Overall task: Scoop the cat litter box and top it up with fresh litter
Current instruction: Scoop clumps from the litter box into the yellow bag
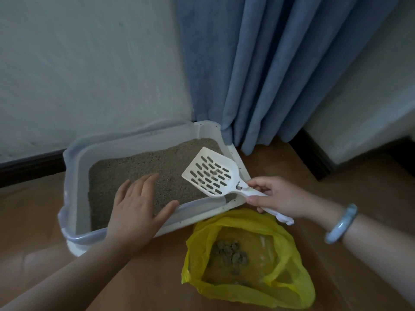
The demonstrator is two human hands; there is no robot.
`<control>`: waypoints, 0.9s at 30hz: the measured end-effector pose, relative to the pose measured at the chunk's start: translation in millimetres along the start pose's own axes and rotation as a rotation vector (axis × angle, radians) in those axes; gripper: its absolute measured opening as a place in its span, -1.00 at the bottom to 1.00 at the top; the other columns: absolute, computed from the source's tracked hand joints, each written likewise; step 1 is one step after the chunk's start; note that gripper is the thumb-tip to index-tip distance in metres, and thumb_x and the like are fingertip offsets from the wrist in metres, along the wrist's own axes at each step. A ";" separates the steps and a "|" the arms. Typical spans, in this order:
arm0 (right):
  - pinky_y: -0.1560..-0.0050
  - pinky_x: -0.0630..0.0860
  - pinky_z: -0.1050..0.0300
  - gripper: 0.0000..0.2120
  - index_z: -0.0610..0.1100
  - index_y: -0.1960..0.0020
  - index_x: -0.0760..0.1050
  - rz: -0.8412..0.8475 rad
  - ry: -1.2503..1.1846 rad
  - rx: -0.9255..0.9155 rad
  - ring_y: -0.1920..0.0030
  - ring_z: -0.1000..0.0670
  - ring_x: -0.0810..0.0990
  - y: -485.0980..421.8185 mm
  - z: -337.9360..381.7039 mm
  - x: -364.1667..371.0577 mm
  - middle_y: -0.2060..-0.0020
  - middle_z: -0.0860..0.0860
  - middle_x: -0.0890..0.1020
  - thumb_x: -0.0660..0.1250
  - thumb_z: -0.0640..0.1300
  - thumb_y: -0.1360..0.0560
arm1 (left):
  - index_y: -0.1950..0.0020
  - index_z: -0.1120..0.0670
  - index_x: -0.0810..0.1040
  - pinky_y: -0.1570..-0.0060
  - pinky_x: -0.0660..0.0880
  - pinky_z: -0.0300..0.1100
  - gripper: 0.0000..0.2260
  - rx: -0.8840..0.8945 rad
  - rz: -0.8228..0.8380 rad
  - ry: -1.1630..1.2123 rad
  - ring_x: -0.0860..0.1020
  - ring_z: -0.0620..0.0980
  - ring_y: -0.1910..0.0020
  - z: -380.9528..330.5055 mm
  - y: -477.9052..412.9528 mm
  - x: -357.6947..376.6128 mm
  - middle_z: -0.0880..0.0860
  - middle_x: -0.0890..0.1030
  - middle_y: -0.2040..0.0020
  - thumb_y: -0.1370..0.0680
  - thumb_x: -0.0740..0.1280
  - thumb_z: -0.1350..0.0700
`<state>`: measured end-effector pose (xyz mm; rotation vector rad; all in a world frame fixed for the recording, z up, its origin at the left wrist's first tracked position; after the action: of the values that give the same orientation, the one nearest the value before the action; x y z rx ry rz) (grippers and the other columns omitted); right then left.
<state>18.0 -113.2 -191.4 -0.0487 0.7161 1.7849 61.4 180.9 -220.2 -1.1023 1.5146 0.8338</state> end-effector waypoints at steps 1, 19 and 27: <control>0.13 0.56 0.16 -0.79 0.00 -0.09 0.55 -0.006 -0.001 -0.002 0.28 0.06 0.61 4.1 -1.4 -1.1 0.15 -0.02 0.64 0.38 -0.20 -0.48 | -0.39 0.09 0.34 -0.42 0.08 0.01 -0.30 0.005 -0.001 0.008 0.41 0.06 -0.35 -3.6 -1.3 0.8 0.08 0.48 -0.33 -0.46 0.02 -0.37; 0.15 0.55 0.07 -0.74 -0.06 -0.10 0.44 0.117 -0.038 0.156 0.29 -0.01 0.62 78.1 -92.1 35.2 0.22 0.03 0.56 0.40 -0.23 -0.47 | -0.41 0.07 0.31 -0.44 0.05 0.00 -0.24 0.060 0.029 0.041 0.35 0.04 -0.38 -21.9 -3.7 11.6 0.07 0.44 -0.36 -0.44 -0.10 -0.43; 0.20 0.46 0.14 -0.75 0.09 -0.08 0.42 0.083 0.270 0.030 0.27 0.12 0.52 85.1 -98.8 34.5 0.26 0.11 0.55 0.35 0.05 -0.43 | -0.38 0.09 0.34 -0.43 0.08 0.02 -0.30 0.053 0.027 0.037 0.38 0.07 -0.37 -22.9 -3.8 12.7 0.08 0.47 -0.33 -0.46 -0.03 -0.37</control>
<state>-100.5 -145.4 -247.3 -0.2463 0.9490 1.8666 56.8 155.8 -227.4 -1.0650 1.5767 0.7909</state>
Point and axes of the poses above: each hand's wrist, its own y-axis away from the middle knuckle, its own x-axis out of the palm, z = x × y, the point moved 3 cm from there along -y, towards the middle knuckle
